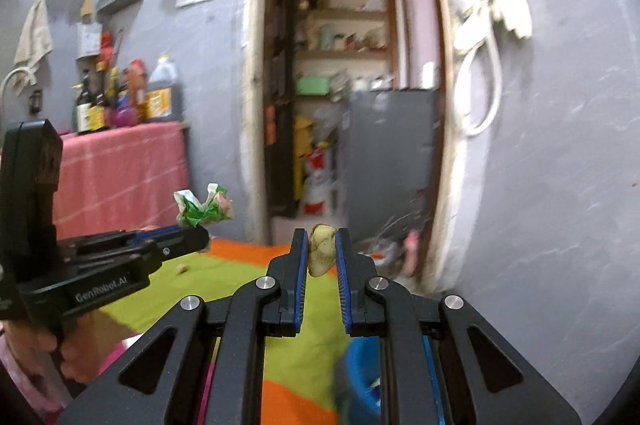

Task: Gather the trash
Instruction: 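Carry both held scraps over the blue basin and open both grippers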

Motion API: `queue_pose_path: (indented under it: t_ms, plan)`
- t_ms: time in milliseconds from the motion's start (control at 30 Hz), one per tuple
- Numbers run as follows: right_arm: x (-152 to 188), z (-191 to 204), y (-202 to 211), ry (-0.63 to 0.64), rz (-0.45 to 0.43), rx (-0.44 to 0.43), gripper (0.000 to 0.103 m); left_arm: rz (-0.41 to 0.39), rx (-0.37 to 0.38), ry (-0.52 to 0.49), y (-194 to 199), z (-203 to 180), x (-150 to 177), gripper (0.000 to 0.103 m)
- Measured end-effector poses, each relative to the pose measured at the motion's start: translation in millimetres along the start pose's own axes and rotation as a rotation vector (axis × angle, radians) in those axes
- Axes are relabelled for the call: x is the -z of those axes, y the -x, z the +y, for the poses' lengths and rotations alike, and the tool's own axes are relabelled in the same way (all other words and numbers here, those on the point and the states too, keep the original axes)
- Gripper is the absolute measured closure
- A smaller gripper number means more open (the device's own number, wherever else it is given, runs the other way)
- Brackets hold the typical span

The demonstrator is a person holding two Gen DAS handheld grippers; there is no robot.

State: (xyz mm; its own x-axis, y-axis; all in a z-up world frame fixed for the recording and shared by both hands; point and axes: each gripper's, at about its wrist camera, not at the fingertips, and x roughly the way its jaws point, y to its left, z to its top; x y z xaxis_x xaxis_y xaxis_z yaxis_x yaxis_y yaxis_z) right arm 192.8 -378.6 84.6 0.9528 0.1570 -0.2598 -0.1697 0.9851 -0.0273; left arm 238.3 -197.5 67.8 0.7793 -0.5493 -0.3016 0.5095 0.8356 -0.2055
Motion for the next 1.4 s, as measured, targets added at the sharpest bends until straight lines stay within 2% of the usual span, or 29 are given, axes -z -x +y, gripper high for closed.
queue_pose_path:
  t_ms: [167, 300, 533, 733, 1000, 1100, 1200, 1267, 1400]
  plan:
    - [-2, -37, 1, -0.026, -0.054, 0.103, 0.091, -0.030, 0.034, -0.013, -44, -28, -8, 0.093]
    - [6, -71, -2, -0.066, -0.064, 0.166, 0.091, -0.008, 0.062, -0.014, -79, -44, -8, 0.093]
    - [40, -117, -23, -0.137, 0.004, 0.217, 0.091, 0.117, 0.092, -0.019, -139, -67, 13, 0.093]
    - [72, -136, -40, -0.193, 0.074, 0.220, 0.091, 0.221, 0.088, -0.025, -178, -77, 36, 0.093]
    - [98, -150, -61, -0.241, 0.147, 0.209, 0.090, 0.321, 0.072, -0.008, -204, -74, 61, 0.091]
    - [103, -153, -68, -0.257, 0.170, 0.205, 0.090, 0.352, 0.067, -0.003, -208, -71, 66, 0.087]
    - [108, -156, -71, -0.279, 0.185, 0.202, 0.083, 0.370, 0.060, 0.010, -209, -66, 69, 0.082]
    - [109, -156, -71, -0.285, 0.187, 0.203, 0.078, 0.376, 0.055, 0.023, -208, -63, 70, 0.076]
    - [107, -156, -69, -0.290, 0.185, 0.210, 0.077, 0.363, 0.046, 0.043, -201, -59, 67, 0.068]
